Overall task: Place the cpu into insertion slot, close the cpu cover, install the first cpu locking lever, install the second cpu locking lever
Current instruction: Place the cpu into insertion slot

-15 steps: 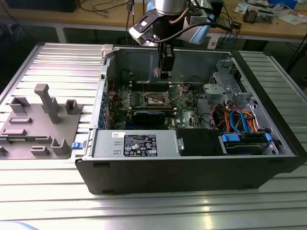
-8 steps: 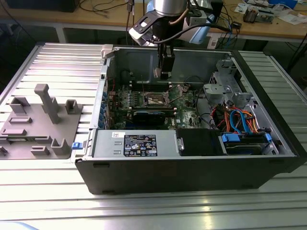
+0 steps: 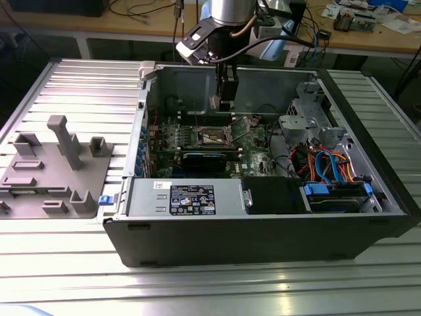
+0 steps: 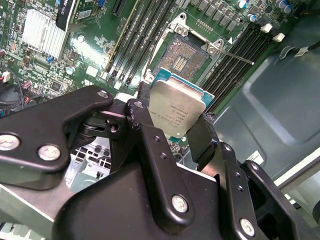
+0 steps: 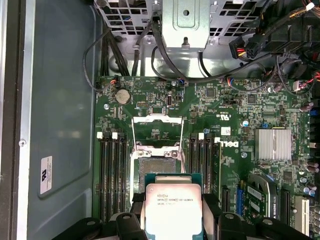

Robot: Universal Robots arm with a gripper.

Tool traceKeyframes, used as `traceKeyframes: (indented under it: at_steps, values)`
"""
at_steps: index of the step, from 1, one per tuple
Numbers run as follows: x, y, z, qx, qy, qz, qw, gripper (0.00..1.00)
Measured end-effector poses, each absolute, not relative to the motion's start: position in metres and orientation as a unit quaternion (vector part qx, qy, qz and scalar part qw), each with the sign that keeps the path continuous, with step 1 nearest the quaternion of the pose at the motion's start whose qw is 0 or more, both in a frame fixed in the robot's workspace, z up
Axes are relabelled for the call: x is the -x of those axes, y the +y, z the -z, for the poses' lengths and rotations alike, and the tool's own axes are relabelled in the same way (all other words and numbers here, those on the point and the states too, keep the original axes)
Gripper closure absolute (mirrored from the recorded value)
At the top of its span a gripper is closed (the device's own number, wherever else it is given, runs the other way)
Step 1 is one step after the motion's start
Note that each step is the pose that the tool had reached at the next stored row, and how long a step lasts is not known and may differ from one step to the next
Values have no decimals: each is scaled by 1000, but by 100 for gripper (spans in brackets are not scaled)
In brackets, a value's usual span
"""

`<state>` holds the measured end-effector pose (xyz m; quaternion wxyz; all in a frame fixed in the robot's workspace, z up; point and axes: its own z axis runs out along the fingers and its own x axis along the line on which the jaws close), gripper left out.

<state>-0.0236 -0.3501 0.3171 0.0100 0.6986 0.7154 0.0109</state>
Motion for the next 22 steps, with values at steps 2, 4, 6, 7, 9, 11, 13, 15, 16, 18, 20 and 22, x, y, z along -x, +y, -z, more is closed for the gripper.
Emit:
traceKeyframes:
  at_steps: [2,4,6,7,9,11,13,15,16,18,20,22]
  values:
    - [24,-350,-317,-699,715,-11,10,46]
    - [24,-350,-317,-699,715,-11,10,46]
    - [24,-350,-317,-699,715,-11,10,46]
    - [24,-350,-317,-699,715,-11,10,46]
    - [24,-350,-317,-699,715,-11,10,46]
    - [24,-350,-317,-699,715,-13,12,46]
    - [24,-350,-315,-698,715,-19,18,46]
    - [24,-350,-313,-698,715,-22,22,46]
    - [24,-350,-312,-698,715,-24,23,46]
    - [26,-350,-309,-698,715,-25,24,46]
    - [26,-350,-305,-698,715,-25,24,46]
    - [26,-349,-300,-701,712,-25,24,46]
